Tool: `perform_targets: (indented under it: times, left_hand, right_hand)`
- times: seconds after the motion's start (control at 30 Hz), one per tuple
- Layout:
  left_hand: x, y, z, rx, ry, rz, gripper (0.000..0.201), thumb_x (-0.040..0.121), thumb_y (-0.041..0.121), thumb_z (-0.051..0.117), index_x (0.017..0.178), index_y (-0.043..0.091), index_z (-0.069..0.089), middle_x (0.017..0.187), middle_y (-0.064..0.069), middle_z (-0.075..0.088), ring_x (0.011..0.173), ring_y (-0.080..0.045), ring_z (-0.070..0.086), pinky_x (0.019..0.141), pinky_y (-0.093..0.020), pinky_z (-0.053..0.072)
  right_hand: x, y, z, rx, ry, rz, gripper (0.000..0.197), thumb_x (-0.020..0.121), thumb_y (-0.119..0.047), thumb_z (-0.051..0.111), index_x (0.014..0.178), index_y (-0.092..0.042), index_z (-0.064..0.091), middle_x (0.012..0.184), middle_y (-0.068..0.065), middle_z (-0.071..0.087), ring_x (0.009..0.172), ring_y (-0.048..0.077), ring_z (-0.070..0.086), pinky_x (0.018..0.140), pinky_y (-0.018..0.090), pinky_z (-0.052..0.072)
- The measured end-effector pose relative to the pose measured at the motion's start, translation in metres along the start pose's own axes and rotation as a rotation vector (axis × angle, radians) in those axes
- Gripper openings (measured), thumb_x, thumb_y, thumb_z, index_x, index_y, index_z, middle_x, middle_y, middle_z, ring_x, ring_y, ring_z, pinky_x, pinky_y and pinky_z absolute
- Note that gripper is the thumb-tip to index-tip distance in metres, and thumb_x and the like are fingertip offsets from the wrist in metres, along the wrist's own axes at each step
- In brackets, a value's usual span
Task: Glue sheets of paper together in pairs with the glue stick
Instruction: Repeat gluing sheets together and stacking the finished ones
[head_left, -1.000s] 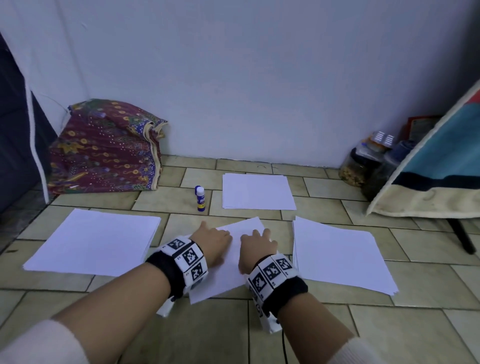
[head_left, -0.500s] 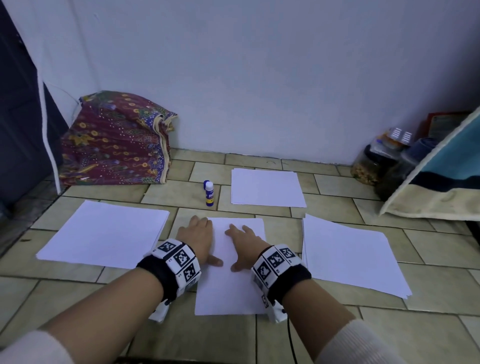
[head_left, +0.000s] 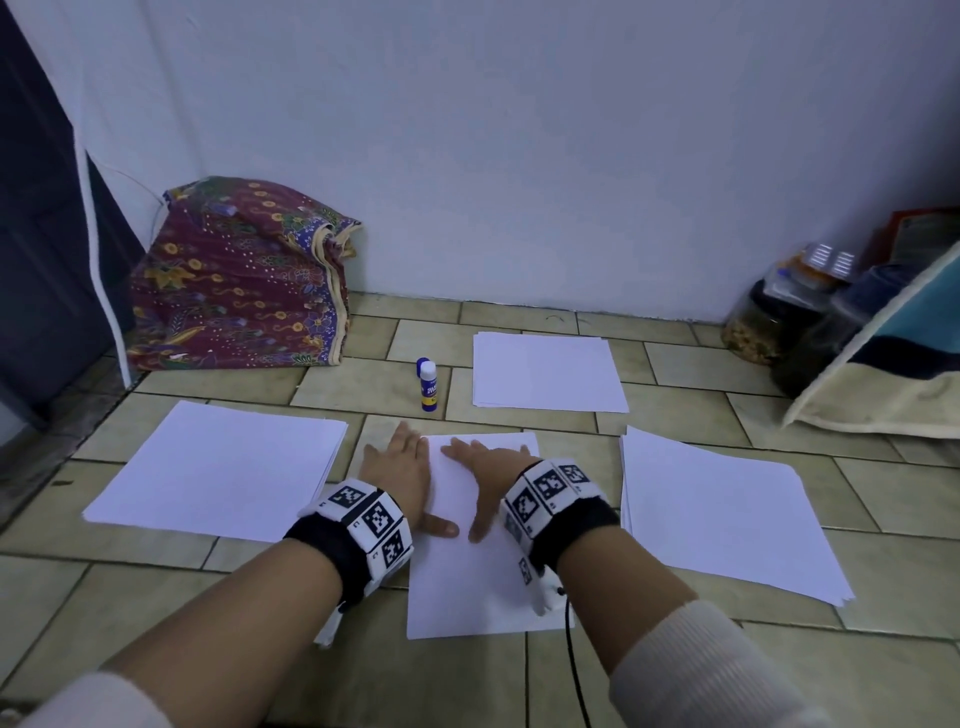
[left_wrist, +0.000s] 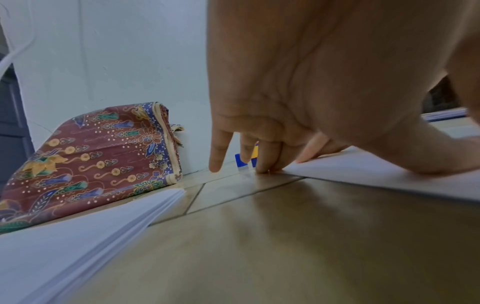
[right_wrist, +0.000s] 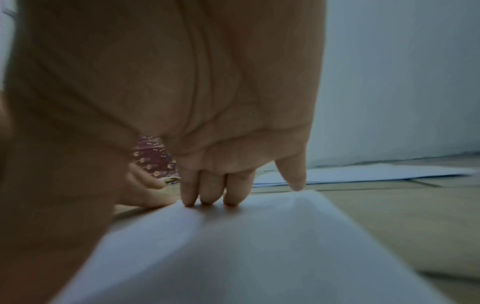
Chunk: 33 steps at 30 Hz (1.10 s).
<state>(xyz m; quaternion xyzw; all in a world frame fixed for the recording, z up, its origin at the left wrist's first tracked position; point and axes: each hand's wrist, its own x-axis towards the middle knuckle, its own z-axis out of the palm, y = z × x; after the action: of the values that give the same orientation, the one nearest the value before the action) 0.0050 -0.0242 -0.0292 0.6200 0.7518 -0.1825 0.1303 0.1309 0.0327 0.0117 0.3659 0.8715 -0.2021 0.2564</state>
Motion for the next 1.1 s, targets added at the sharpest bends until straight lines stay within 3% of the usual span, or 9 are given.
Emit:
perform_targets:
  times: [0.1, 0.23, 0.43, 0.6, 0.7, 0.8, 0.87, 0.97, 1.1]
  left_hand:
    - [-0.002, 0.001, 0.001, -0.005, -0.004, -0.016, 0.124, 0.071, 0.078, 0.056, 0.151, 0.002, -0.002, 0.161, -0.008, 0.0, 0.148, -0.022, -0.006, 0.116, -0.051, 0.02]
    - [-0.002, 0.0, 0.0, -0.017, -0.029, -0.006, 0.123, 0.073, 0.077, 0.055, 0.151, 0.003, -0.005, 0.161, -0.008, -0.004, 0.148, -0.023, -0.008, 0.116, -0.052, 0.017]
    - [-0.004, 0.0, -0.005, 0.004, -0.04, -0.004, 0.124, 0.071, 0.078, 0.055, 0.152, 0.004, -0.003, 0.161, -0.008, -0.001, 0.148, -0.023, -0.004, 0.117, -0.051, 0.018]
    - [-0.011, -0.002, -0.026, 0.088, 0.004, -0.01, 0.098, 0.074, 0.083, 0.043, 0.138, 0.009, 0.042, 0.145, -0.007, 0.04, 0.14, -0.025, 0.021, 0.108, -0.044, 0.028]
    - [-0.016, -0.003, -0.031, 0.042, 0.098, 0.087, 0.082, 0.079, 0.067, 0.059, 0.139, 0.017, 0.039, 0.144, -0.006, 0.034, 0.135, -0.024, 0.029, 0.105, -0.042, 0.032]
    - [-0.016, -0.004, -0.02, -0.031, 0.027, 0.276, 0.088, 0.084, 0.051, 0.065, 0.151, 0.019, 0.017, 0.158, -0.003, 0.012, 0.144, -0.021, 0.017, 0.111, -0.042, 0.031]
    - [-0.018, -0.006, -0.014, -0.035, 0.006, 0.292, 0.086, 0.085, 0.055, 0.062, 0.15, 0.017, 0.021, 0.156, -0.004, 0.019, 0.141, -0.021, 0.025, 0.109, -0.04, 0.034]
    - [-0.021, -0.008, -0.014, -0.019, 0.044, 0.26, 0.075, 0.082, 0.054, 0.065, 0.138, 0.014, 0.036, 0.138, -0.007, 0.038, 0.127, -0.023, 0.037, 0.099, -0.037, 0.042]
    - [-0.024, -0.01, -0.012, -0.032, 0.025, 0.204, 0.087, 0.076, 0.056, 0.07, 0.139, 0.01, 0.032, 0.141, -0.01, 0.031, 0.131, -0.024, 0.03, 0.102, -0.036, 0.039]
  right_hand:
    - [-0.003, 0.023, 0.001, 0.14, 0.055, 0.092, 0.103, 0.076, -0.046, 0.074, 0.152, -0.029, 0.006, 0.159, -0.005, 0.012, 0.145, 0.02, 0.016, 0.117, 0.052, 0.007]
    - [-0.005, 0.056, 0.007, 0.25, 0.125, 0.211, 0.097, 0.073, -0.054, 0.072, 0.149, -0.029, 0.017, 0.15, -0.001, 0.037, 0.137, 0.025, 0.034, 0.116, 0.05, 0.017]
    - [-0.006, 0.054, 0.013, 0.14, 0.176, 0.286, 0.1, 0.069, -0.044, 0.08, 0.147, -0.023, 0.022, 0.14, 0.001, 0.046, 0.134, 0.024, 0.038, 0.116, 0.053, 0.012]
    - [-0.013, 0.022, 0.016, -0.114, 0.336, 0.384, 0.045, 0.088, -0.027, 0.06, 0.129, -0.013, 0.046, 0.135, 0.01, 0.036, 0.127, 0.027, 0.032, 0.097, 0.039, 0.036]
    - [-0.013, 0.004, 0.03, -0.017, 0.317, 0.272, 0.035, 0.093, -0.015, 0.044, 0.128, -0.01, 0.046, 0.135, 0.011, 0.037, 0.124, 0.027, 0.037, 0.096, 0.039, 0.039]
    - [-0.011, -0.012, 0.038, 0.037, 0.272, 0.197, 0.056, 0.09, -0.042, 0.054, 0.136, -0.014, 0.039, 0.141, 0.012, 0.03, 0.131, 0.028, 0.03, 0.099, 0.043, 0.038]
    - [-0.009, -0.02, 0.04, 0.034, 0.255, 0.195, 0.08, 0.083, -0.061, 0.055, 0.14, -0.012, 0.031, 0.144, 0.012, 0.029, 0.134, 0.027, 0.028, 0.1, 0.045, 0.035]
    - [-0.004, -0.028, 0.043, 0.043, 0.265, 0.193, 0.088, 0.08, -0.063, 0.057, 0.142, -0.01, 0.024, 0.144, 0.009, 0.027, 0.133, 0.027, 0.028, 0.101, 0.048, 0.035]
    - [0.005, -0.029, 0.038, -0.001, 0.157, 0.144, 0.104, 0.076, -0.051, 0.072, 0.15, -0.015, 0.008, 0.155, 0.007, 0.006, 0.142, 0.027, 0.011, 0.105, 0.06, 0.029]
